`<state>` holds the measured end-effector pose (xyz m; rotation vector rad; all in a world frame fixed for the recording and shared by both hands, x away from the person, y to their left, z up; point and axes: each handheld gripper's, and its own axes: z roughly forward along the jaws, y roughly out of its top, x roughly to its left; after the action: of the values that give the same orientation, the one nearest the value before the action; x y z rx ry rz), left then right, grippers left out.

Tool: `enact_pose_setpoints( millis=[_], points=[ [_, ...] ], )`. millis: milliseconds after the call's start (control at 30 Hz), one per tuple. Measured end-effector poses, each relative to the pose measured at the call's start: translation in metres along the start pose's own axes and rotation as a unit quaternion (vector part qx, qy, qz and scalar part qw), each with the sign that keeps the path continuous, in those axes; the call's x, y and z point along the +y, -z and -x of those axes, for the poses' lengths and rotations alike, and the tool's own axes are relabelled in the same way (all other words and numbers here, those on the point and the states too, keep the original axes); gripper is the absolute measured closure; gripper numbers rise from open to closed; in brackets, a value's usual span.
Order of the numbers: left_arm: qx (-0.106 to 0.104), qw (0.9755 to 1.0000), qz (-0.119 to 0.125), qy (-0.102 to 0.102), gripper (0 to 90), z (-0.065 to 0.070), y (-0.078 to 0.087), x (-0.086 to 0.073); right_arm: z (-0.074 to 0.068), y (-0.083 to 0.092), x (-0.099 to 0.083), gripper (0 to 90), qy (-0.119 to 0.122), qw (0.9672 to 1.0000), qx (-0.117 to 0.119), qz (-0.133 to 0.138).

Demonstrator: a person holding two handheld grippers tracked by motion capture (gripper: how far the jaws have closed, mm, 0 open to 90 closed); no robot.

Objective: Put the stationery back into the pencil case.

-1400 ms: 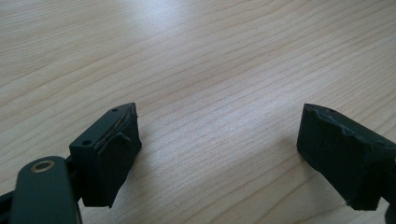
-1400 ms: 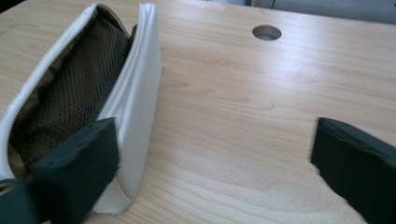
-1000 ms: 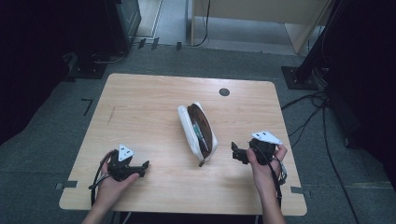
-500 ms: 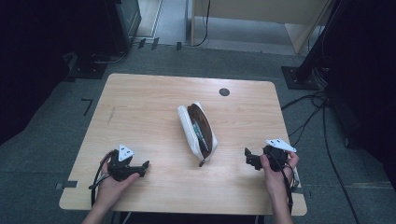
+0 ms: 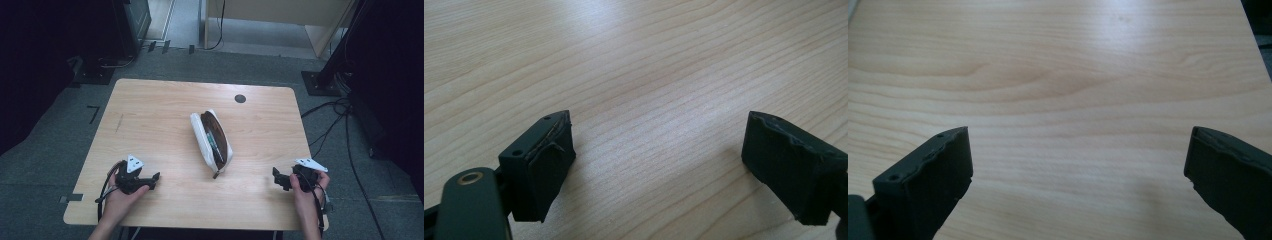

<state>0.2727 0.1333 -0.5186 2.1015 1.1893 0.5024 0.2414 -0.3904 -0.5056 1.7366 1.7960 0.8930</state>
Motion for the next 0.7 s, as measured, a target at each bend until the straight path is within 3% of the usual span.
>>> enact_pose_setpoints(
  millis=[367, 700],
  points=[
    [0.001, 1.0000, 0.000, 0.000, 13.5, 0.000, 0.000, 0.000, 0.027, 0.006, -0.021, 0.0, -0.016, 0.9996, -0.021, -0.005],
    [0.001, 1.0000, 0.000, 0.000, 13.5, 0.000, 0.000, 0.000, 0.035, 0.013, -0.035, 0.0, -0.019, 0.9990, -0.038, -0.014]
  ],
)
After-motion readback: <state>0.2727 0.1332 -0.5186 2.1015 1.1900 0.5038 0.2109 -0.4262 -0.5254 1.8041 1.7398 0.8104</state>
